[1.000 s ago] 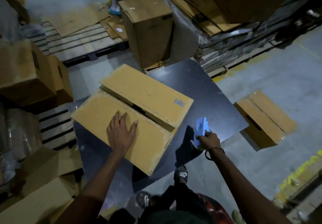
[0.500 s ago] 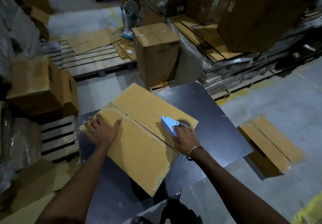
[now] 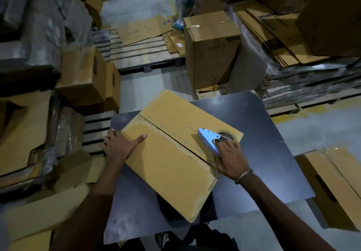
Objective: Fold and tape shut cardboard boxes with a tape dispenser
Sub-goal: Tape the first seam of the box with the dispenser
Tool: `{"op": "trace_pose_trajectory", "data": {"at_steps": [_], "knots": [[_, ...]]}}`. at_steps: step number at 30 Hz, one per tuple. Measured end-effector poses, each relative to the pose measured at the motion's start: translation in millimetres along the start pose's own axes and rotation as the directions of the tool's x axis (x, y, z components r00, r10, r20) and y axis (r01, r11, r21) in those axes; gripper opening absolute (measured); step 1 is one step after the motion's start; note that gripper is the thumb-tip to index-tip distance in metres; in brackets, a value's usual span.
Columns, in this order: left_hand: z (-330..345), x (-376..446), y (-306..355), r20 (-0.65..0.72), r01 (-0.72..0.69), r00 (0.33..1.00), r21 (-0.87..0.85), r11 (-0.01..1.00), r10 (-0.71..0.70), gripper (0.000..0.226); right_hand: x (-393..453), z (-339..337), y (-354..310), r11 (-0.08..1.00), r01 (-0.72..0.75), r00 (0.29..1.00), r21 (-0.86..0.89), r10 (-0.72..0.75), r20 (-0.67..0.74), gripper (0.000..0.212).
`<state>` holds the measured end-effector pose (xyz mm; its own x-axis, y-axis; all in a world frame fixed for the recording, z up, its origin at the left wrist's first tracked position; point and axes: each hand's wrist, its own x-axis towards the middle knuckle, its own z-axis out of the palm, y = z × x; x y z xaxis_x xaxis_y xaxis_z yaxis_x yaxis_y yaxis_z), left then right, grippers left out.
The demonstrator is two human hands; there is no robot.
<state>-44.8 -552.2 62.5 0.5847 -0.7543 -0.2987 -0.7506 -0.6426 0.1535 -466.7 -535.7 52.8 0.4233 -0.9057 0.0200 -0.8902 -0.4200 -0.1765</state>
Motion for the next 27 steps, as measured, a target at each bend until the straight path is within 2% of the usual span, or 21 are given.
{"op": "trace_pose_trajectory", "data": {"at_steps": [4, 7, 9, 10, 11, 12, 13, 14, 15, 16, 18, 21, 24, 27], "knots": [[13.5, 4.0, -22.8, 0.142, 0.119, 0.984, -0.109, 0.987, -0.104, 0.164, 28.7, -22.5, 48.2, 0.994, 0.017, 0.993, 0.109, -0.029, 0.112, 0.059], [19.3, -16.0, -22.8, 0.199, 0.18, 0.967, -0.095, 0.979, -0.158, 0.16, 50.6, -41.1, 58.9, 0.977, 0.053, 0.986, 0.206, -0.084, 0.141, 0.052], [16.1, -41.9, -2.0, 0.083, 0.161, 0.984, -0.037, 0.986, -0.157, 0.135, 60.9, -50.5, 50.6, 0.924, 0.019, 0.983, 0.382, -0.087, 0.162, 0.037], [14.4, -53.4, 13.4, -0.024, 0.085, 0.996, -0.015, 0.996, -0.086, 0.112, 65.5, -53.3, 43.0, 0.863, -0.036, 0.976, 0.504, -0.078, 0.203, 0.032], [14.0, -62.3, 28.0, -0.119, -0.022, 0.993, -0.043, 0.999, 0.017, 0.087, 70.6, -54.5, 34.3, 0.773, -0.118, 0.957, 0.623, -0.078, 0.278, 0.027], [11.5, -70.6, 45.6, -0.135, -0.113, 0.987, -0.174, 0.978, 0.09, 0.061, 75.6, -56.4, 23.8, 0.662, -0.196, 0.934, 0.724, -0.1, 0.344, 0.022], [6.8, -80.8, 66.5, -0.055, -0.14, 0.99, -0.419, 0.897, 0.129, 0.038, 81.2, -57.4, 13.6, 0.559, -0.234, 0.921, 0.796, -0.135, 0.366, 0.02], [3.9, -87.9, 83.8, 0.117, -0.046, 0.98, -0.659, 0.751, 0.163, 0.026, 87.2, -58.5, 4.4, 0.482, -0.247, 0.916, 0.84, -0.167, 0.365, 0.024], [-0.4, -95.2, 99.8, 0.277, 0.106, 0.939, -0.798, 0.594, 0.204, 0.028, 92.6, -60.1, -4.1, 0.422, -0.254, 0.908, 0.87, -0.205, 0.365, 0.031], [-3.5, -99.3, 110.8, 0.383, 0.248, 0.895, -0.854, 0.458, 0.23, 0.035, 97.7, -61.7, -11.6, 0.386, -0.267, 0.899, 0.883, -0.23, 0.372, 0.039], [-10.0, -98.4, 118.0, 0.482, 0.415, 0.836, -0.868, 0.273, 0.261, 0.046, 106.4, -64.1, -22.2, 0.347, -0.29, 0.889, 0.892, -0.248, 0.386, 0.047], [-16.2, -86.3, 105.7, 0.56, 0.547, 0.77, -0.826, 0.135, 0.307, 0.054, 118.0, -64.8, -25.6, 0.329, -0.327, 0.873, 0.886, -0.254, 0.416, 0.042], [-16.6, -75.5, 94.9, 0.571, 0.574, 0.737, -0.811, 0.113, 0.362, 0.052, 127.2, -66.9, -29.8, 0.348, -0.35, 0.853, 0.87, -0.266, 0.45, 0.054], [-13.0, -66.6, 87.3, 0.603, 0.633, 0.699, -0.772, 0.06, 0.385, 0.036, 132.7, -66.8, -33.2, 0.364, -0.367, 0.836, 0.856, -0.274, 0.475, 0.059]]}}
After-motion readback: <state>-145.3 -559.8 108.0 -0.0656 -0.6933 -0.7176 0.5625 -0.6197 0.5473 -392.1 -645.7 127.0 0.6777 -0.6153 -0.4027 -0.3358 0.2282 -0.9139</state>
